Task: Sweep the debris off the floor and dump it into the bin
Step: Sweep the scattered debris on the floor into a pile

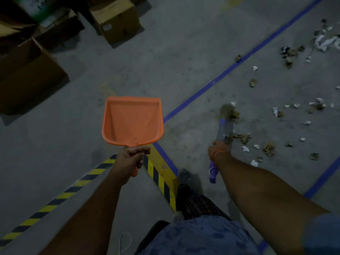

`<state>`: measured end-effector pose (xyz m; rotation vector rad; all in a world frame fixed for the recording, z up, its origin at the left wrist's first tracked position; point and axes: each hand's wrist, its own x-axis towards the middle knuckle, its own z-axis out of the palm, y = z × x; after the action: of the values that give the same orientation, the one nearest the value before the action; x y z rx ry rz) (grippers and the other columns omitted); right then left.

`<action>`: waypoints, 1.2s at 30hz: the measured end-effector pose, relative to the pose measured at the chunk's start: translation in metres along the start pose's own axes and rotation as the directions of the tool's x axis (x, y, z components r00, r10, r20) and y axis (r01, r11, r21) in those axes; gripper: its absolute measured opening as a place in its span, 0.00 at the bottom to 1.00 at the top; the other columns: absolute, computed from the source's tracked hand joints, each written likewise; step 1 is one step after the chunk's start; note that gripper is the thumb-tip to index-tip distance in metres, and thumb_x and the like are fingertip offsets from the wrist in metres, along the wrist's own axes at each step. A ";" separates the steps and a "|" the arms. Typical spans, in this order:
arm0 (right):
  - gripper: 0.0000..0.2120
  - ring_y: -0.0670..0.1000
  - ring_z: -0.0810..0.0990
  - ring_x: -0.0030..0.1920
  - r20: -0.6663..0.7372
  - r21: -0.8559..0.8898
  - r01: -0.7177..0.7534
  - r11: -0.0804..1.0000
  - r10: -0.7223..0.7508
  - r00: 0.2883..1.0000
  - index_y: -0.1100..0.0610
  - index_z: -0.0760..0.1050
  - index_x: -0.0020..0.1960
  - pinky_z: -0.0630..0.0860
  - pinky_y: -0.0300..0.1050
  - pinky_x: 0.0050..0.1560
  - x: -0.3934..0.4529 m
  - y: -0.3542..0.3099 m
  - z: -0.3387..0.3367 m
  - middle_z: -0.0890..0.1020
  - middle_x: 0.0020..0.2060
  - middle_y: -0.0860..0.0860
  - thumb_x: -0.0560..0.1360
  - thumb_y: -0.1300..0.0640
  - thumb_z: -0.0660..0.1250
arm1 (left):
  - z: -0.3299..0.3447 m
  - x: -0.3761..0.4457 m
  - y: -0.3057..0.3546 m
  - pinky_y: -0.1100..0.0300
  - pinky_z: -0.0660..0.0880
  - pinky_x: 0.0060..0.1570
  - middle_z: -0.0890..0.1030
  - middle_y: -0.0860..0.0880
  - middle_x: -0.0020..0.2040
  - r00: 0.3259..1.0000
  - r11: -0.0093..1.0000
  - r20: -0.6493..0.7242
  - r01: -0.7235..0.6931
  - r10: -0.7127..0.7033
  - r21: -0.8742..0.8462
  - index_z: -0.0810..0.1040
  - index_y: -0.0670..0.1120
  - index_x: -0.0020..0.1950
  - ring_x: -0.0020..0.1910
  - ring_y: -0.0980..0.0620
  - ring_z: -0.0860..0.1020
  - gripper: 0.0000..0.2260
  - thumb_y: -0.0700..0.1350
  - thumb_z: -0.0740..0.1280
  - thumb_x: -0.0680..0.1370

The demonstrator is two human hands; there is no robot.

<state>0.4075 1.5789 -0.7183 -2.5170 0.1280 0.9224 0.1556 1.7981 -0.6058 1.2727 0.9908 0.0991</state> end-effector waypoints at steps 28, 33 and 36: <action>0.22 0.61 0.77 0.62 -0.097 0.206 -0.124 0.971 0.146 0.985 0.55 0.78 0.65 0.73 0.47 0.65 0.173 -0.206 -0.067 0.78 0.64 0.59 0.71 0.62 0.68 | 0.053 0.360 0.247 0.62 0.68 0.26 0.85 0.44 0.46 0.906 0.977 0.422 -0.117 0.032 0.177 0.83 0.38 0.55 0.28 0.55 0.73 0.13 0.29 0.61 0.80; 0.17 0.61 0.77 0.61 0.097 0.014 -0.032 0.999 0.030 0.995 0.55 0.78 0.65 0.74 0.51 0.65 0.190 -0.245 -0.068 0.77 0.65 0.57 0.78 0.58 0.62 | 0.072 0.410 0.288 0.65 0.68 0.23 0.85 0.45 0.44 0.884 0.968 0.467 -0.117 -0.001 0.223 0.82 0.36 0.56 0.27 0.56 0.72 0.12 0.29 0.61 0.80; 0.17 0.60 0.74 0.66 0.182 -0.098 -0.008 0.995 0.026 0.983 0.56 0.75 0.68 0.71 0.52 0.68 0.211 -0.262 -0.074 0.73 0.69 0.56 0.80 0.58 0.60 | 0.083 0.436 0.306 0.64 0.69 0.26 0.85 0.43 0.46 0.868 0.967 0.497 -0.122 -0.006 0.225 0.82 0.36 0.56 0.28 0.55 0.73 0.12 0.29 0.61 0.80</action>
<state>0.6763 1.7942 -0.7018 -2.5059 0.0477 1.1874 0.6090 2.0890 -0.6018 1.4622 0.5268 -0.3063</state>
